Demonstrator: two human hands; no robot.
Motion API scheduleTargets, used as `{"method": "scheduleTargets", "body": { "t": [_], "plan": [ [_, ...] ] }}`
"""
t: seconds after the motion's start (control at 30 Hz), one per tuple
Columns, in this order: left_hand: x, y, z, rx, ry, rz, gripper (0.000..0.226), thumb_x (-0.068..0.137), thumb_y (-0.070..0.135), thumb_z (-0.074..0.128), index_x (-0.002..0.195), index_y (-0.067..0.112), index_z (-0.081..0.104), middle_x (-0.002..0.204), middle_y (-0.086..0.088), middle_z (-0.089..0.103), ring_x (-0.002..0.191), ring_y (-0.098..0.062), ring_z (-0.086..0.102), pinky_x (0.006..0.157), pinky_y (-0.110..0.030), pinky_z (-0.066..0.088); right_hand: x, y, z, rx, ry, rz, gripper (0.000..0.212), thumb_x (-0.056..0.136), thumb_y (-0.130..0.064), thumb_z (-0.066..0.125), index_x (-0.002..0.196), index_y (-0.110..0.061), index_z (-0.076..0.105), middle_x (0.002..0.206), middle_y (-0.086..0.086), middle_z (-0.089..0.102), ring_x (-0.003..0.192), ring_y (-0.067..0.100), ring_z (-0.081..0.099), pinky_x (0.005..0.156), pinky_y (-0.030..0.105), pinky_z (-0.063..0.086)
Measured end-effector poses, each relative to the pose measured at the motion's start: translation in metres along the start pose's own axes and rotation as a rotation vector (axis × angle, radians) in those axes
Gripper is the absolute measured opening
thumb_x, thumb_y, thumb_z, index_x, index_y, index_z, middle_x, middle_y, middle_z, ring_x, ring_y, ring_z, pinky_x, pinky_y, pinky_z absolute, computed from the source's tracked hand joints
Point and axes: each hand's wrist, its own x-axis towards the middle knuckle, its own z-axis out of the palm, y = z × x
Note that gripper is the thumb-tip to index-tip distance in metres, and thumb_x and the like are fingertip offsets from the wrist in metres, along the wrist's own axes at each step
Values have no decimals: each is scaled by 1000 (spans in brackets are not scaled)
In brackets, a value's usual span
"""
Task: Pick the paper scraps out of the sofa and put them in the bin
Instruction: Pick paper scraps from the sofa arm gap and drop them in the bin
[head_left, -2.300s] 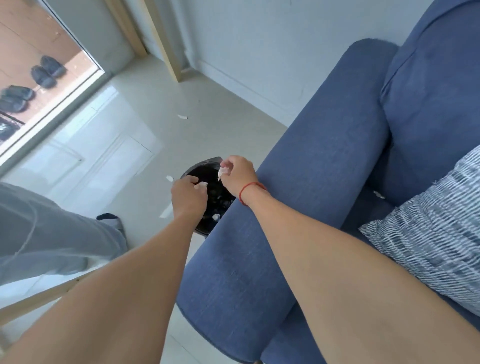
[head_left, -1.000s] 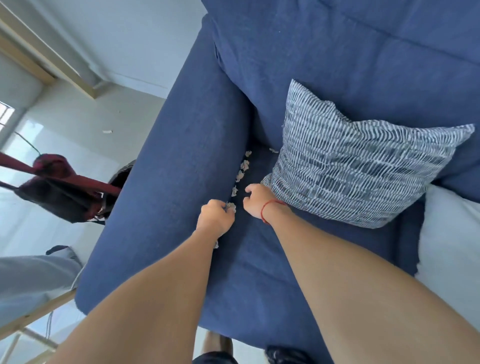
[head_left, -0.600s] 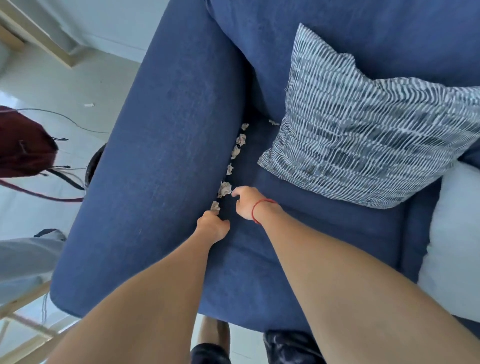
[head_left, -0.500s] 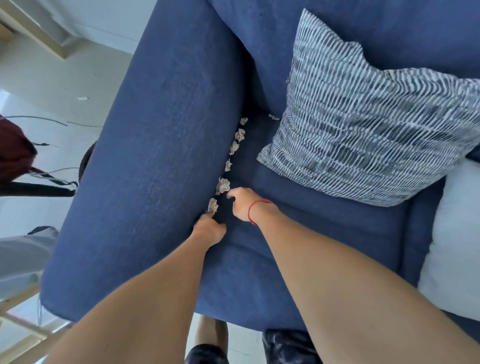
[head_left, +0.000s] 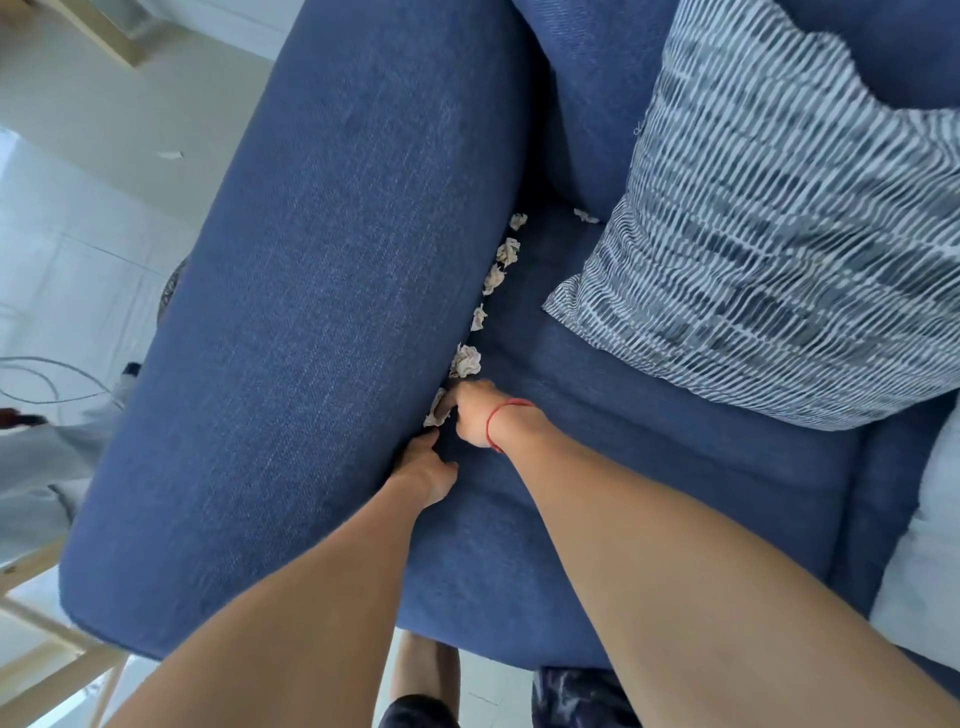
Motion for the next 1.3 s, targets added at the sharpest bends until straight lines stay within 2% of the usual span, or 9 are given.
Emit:
{"method": "scheduleTargets", "body": {
  "t": [0.13, 0.23, 0.43, 0.57, 0.73, 0.83, 0.97, 1.1, 1.3],
  "plan": [
    [5, -5, -1, 73, -25, -8, 62, 94, 19, 52, 151, 20, 29, 153, -4, 37, 140, -23, 37, 116, -36, 33, 6, -4, 5, -67, -43, 27, 54, 91, 6, 41, 141, -14, 46, 148, 10, 33, 138, 29, 31, 114, 36, 35],
    [8, -6, -1, 136, -13, -35, 57, 93, 22, 52, 147, 16, 35, 149, -6, 42, 137, -25, 40, 113, -37, 36, 8, -4, 8, -44, -36, 60, 57, 89, 6, 45, 143, -12, 42, 149, 12, 26, 137, 30, 36, 113, 37, 37],
    [5, -2, 4, 129, 133, -44, 40, 90, 17, 58, 126, 0, 52, 129, -17, 58, 120, -31, 56, 101, -38, 47, 7, 0, 12, 76, 126, 90, 39, 87, -3, 56, 125, -10, 61, 135, 15, 50, 113, 34, 61, 93, 34, 53],
    [-7, 3, 12, 57, 329, 60, 29, 88, 10, 57, 114, 1, 64, 117, -18, 65, 110, -32, 62, 95, -36, 51, -2, 9, 8, 190, 231, 92, 20, 87, -9, 59, 104, -13, 69, 122, 10, 64, 107, 31, 64, 91, 35, 54],
    [-19, 20, 4, -8, 393, 159, 20, 88, 9, 56, 101, 4, 70, 104, -14, 69, 92, -28, 64, 79, -25, 51, -16, 19, -7, 279, 395, 95, 12, 85, -9, 61, 90, -17, 69, 111, 7, 69, 101, 29, 66, 85, 36, 55],
    [-26, 32, -5, -46, 409, 199, 21, 89, 8, 55, 105, 3, 67, 105, -16, 65, 86, -22, 55, 76, -21, 43, -27, 22, -19, 295, 495, 90, 14, 87, -10, 61, 100, -15, 61, 109, 9, 67, 98, 31, 65, 78, 36, 54],
    [-37, 46, -15, -74, 428, 276, 23, 89, 8, 57, 109, 1, 66, 103, -17, 67, 91, -29, 63, 79, -22, 47, -42, 19, -34, 299, 585, 102, 28, 91, -15, 57, 118, -14, 58, 115, 13, 65, 102, 35, 64, 81, 39, 54],
    [-59, 66, -30, -58, 477, 374, 14, 90, 4, 55, 86, 0, 68, 84, -11, 62, 76, -24, 55, 72, -31, 50, -59, 10, -51, 301, 667, 84, 22, 95, -24, 48, 101, -8, 63, 103, 16, 68, 94, 38, 64, 71, 37, 49],
    [-93, 92, -81, -171, 611, 511, 19, 92, 5, 52, 100, 4, 69, 96, -7, 68, 83, -19, 61, 75, -25, 47, -82, -22, -89, 286, 824, -26, 27, 96, -25, 47, 106, -10, 68, 112, 15, 55, 101, 34, 56, 79, 40, 51]
  ]
}}
